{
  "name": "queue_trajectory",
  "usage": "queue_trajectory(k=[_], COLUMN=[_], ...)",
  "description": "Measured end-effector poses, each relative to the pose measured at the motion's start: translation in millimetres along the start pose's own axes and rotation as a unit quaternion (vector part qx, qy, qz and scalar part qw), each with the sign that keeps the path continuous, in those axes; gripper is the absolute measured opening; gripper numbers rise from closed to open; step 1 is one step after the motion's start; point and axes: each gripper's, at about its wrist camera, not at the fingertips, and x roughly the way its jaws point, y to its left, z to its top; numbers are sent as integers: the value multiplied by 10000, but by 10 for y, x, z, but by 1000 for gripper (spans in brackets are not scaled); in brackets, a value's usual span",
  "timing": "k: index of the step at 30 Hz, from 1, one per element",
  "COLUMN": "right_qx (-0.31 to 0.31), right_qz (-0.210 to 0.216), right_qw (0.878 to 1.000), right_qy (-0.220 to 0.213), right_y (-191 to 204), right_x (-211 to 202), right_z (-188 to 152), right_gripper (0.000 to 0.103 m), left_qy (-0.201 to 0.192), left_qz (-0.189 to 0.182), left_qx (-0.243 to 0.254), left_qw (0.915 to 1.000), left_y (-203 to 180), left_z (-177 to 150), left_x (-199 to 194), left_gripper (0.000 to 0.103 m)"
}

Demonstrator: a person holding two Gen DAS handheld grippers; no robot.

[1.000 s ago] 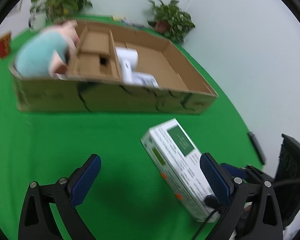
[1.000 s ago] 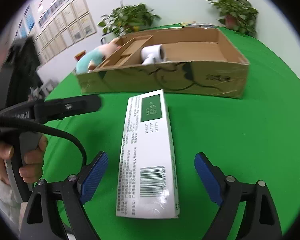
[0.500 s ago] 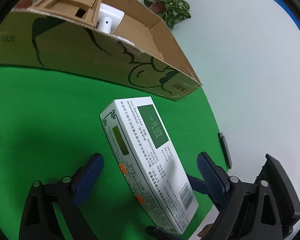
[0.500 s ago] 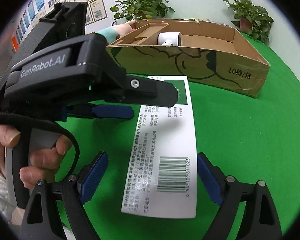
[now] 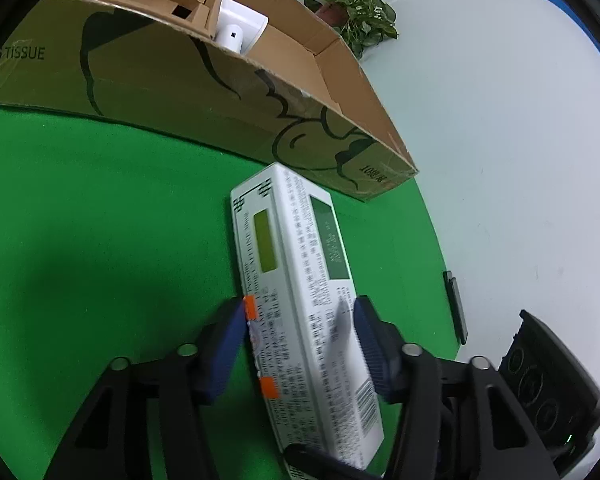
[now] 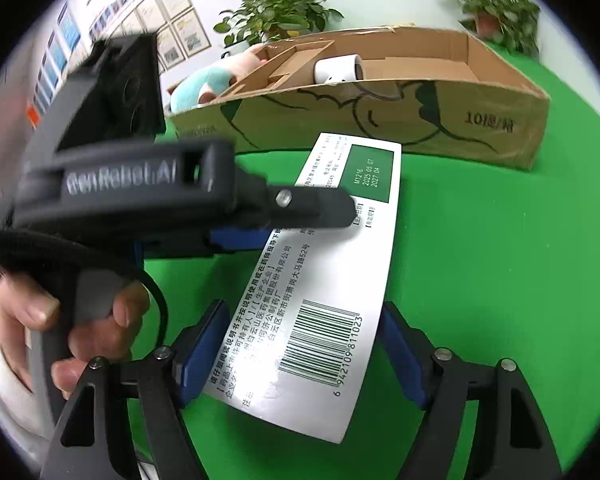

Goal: Organize objects
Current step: 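Grasp the white medicine box with the right gripper and lift it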

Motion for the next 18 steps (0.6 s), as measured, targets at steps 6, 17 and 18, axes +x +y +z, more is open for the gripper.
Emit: queue_trajectory(k=[6, 17, 18], right_qx=[87, -50, -73], right_qz=[194, -2, -26], right_qw=[9998, 9986, 9984], right_qy=[-57, -517, -563], right_y=[-57, -6, 3], right_x=[-38, -294, -312], right_z=[-1, 99, 117], right_gripper=[74, 66, 66], left_qy=[0, -381, -417], left_qz=[-18, 39, 41], left_qx=[75, 800, 872], left_qw=[10000, 9961, 9953], left_y=[-103, -700, -764], left_z=[-26, 107, 116], left_x=[108, -63, -71], left_gripper=[46, 37, 37])
